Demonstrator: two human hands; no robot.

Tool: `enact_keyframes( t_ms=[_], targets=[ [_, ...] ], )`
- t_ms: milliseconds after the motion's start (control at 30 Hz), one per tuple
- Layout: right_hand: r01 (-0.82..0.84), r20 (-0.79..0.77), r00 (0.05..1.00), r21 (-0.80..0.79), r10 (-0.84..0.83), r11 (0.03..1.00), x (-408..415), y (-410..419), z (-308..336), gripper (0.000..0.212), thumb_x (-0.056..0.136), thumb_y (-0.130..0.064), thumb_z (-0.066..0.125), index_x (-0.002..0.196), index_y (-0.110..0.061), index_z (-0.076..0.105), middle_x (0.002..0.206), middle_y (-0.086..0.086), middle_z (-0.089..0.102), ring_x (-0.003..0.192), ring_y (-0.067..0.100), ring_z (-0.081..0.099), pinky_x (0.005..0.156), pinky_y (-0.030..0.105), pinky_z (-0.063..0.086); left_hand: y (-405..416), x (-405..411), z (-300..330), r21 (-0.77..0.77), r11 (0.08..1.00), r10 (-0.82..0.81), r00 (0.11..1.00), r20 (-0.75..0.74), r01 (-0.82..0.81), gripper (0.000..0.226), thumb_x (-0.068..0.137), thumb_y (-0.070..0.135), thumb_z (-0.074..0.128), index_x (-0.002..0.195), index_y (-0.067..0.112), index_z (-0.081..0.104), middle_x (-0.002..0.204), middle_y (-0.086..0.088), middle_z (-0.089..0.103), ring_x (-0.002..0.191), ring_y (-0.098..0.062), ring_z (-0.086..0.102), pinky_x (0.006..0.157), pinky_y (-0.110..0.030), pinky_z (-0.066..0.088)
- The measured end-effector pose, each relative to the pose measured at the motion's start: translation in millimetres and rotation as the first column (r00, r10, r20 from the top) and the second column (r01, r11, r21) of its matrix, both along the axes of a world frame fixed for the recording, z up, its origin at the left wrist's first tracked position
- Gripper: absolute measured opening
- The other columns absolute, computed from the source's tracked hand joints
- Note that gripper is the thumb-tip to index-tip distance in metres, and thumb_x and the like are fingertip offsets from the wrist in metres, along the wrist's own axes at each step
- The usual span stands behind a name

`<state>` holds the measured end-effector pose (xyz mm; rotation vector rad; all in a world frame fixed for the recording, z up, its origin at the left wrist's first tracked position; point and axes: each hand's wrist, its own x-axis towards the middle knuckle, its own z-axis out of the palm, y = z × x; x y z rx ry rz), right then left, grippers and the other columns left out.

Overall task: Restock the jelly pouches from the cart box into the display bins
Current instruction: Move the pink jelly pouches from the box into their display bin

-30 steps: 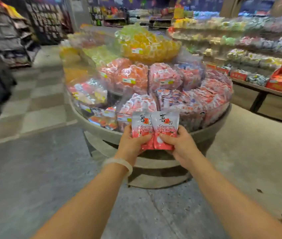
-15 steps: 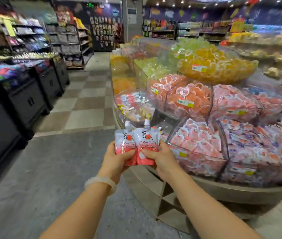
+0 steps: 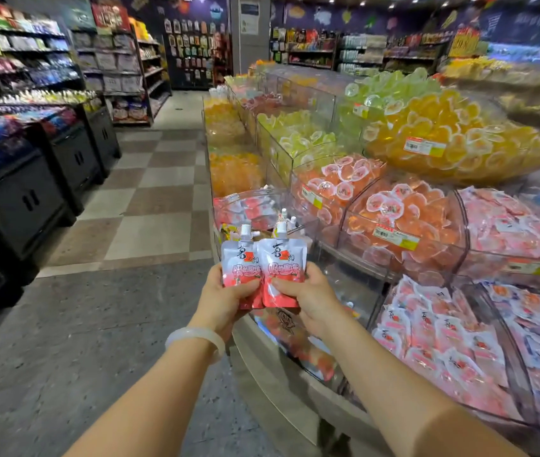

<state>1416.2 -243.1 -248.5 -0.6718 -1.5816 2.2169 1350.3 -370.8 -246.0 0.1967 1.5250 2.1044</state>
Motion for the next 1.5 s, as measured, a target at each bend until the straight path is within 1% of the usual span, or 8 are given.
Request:
enact_keyframes(
  t_ms=[333, 600, 833, 967, 1133, 1267, 1333, 1500],
  targets=[
    [0.087, -0.053, 0.995, -0.058, -0.090, 0.994, -186.7, -13.7, 1.2, 0.042, 0.076, 0.013, 0.066, 0.112, -0.005, 0.056, 0.108, 0.019, 0.067, 0.094, 0.032, 0.065, 0.089, 0.049, 0.053, -7.2, -193.5, 11.5, -0.001, 0.996, -0.092, 0.995, -0.033, 0.092, 0.046, 0.083, -0.010, 0.060, 0.121, 0.013, 0.049, 0.109, -0.013, 0.067, 0.086, -0.026, 0.068, 0.063, -0.034, 0.059],
    [0.082, -0.051, 0.995, -0.069, -0.085, 0.994, -329.3, -27.3, 7.6, 0.045, 0.077, 0.011, 0.066, 0.118, -0.005, 0.055, 0.110, 0.018, 0.066, 0.093, 0.030, 0.065, 0.091, 0.049, 0.051, -21.6, -340.1, 16.3, -0.019, 0.994, -0.110, 0.992, -0.058, 0.109, 0.050, 0.082, -0.011, 0.060, 0.126, 0.009, 0.047, 0.115, -0.016, 0.066, 0.095, -0.031, 0.067, 0.076, -0.041, 0.058],
    [0.058, -0.052, 0.997, -0.065, -0.062, 0.996, -418.7, -2.8, -7.9, 0.042, 0.080, 0.011, 0.063, 0.116, -0.010, 0.057, 0.104, 0.013, 0.069, 0.085, 0.023, 0.068, 0.075, 0.035, 0.058, 6.8, -436.1, -6.7, -0.018, 0.991, -0.133, 0.989, -0.061, 0.132, 0.044, 0.084, -0.011, 0.058, 0.123, 0.008, 0.052, 0.109, -0.014, 0.068, 0.089, -0.027, 0.067, 0.072, -0.039, 0.058],
    [0.065, -0.049, 0.996, -0.094, -0.070, 0.993, -471.0, 32.0, -19.7, 0.033, 0.081, 0.012, 0.062, 0.101, -0.015, 0.059, 0.086, 0.002, 0.071, 0.066, 0.009, 0.070, 0.055, 0.024, 0.057, 44.6, -493.8, -16.1, -0.042, 0.988, -0.150, 0.988, -0.043, 0.148, 0.038, 0.084, -0.010, 0.058, 0.115, 0.013, 0.054, 0.101, -0.009, 0.070, 0.085, -0.024, 0.067, 0.072, -0.037, 0.056],
    [0.149, -0.035, 0.988, -0.115, -0.154, 0.982, -533.5, 93.6, -8.3, 0.027, 0.080, 0.015, 0.061, 0.092, -0.010, 0.057, 0.066, -0.002, 0.070, 0.051, 0.008, 0.066, 0.046, 0.023, 0.054, 112.8, -563.7, -4.9, -0.069, 0.977, -0.204, 0.978, -0.042, 0.201, 0.042, 0.083, -0.010, 0.060, 0.115, 0.015, 0.049, 0.098, -0.007, 0.068, 0.081, -0.023, 0.065, 0.077, -0.040, 0.055],
    [0.237, -0.047, 0.970, -0.003, -0.237, 0.971, -560.3, 143.7, 6.2, 0.034, 0.078, 0.005, 0.069, 0.110, 0.000, 0.056, 0.091, 0.010, 0.071, 0.066, 0.014, 0.070, 0.055, 0.026, 0.055, 172.9, -603.1, 8.2, -0.059, 0.968, -0.248, 0.966, -0.068, 0.245, 0.050, 0.080, -0.011, 0.062, 0.124, 0.007, 0.046, 0.110, -0.016, 0.064, 0.091, -0.029, 0.063, 0.088, -0.048, 0.051],
    [0.284, -0.045, 0.957, -0.036, -0.285, 0.958, -565.4, 164.1, 8.8, 0.031, 0.079, 0.008, 0.067, 0.106, -0.004, 0.057, 0.089, 0.009, 0.069, 0.061, 0.013, 0.068, 0.051, 0.024, 0.052, 201.3, -614.1, 9.3, -0.075, 0.959, -0.280, 0.957, -0.071, 0.275, 0.050, 0.080, -0.012, 0.063, 0.123, 0.006, 0.046, 0.109, -0.018, 0.063, 0.095, -0.032, 0.061, 0.092, -0.052, 0.049],
    [0.438, -0.010, 0.898, -0.088, -0.440, 0.895, -567.1, 202.6, -3.3, 0.030, 0.079, 0.012, 0.064, 0.097, -0.009, 0.052, 0.079, 0.009, 0.062, 0.044, 0.009, 0.061, 0.039, 0.019, 0.044, 255.5, -630.5, -2.7, -0.043, 0.921, -0.388, 0.920, -0.061, 0.386, 0.043, 0.072, -0.016, 0.066, 0.104, 0.008, 0.052, 0.080, -0.009, 0.065, 0.061, -0.017, 0.065, 0.066, -0.036, 0.054]
  ],
)
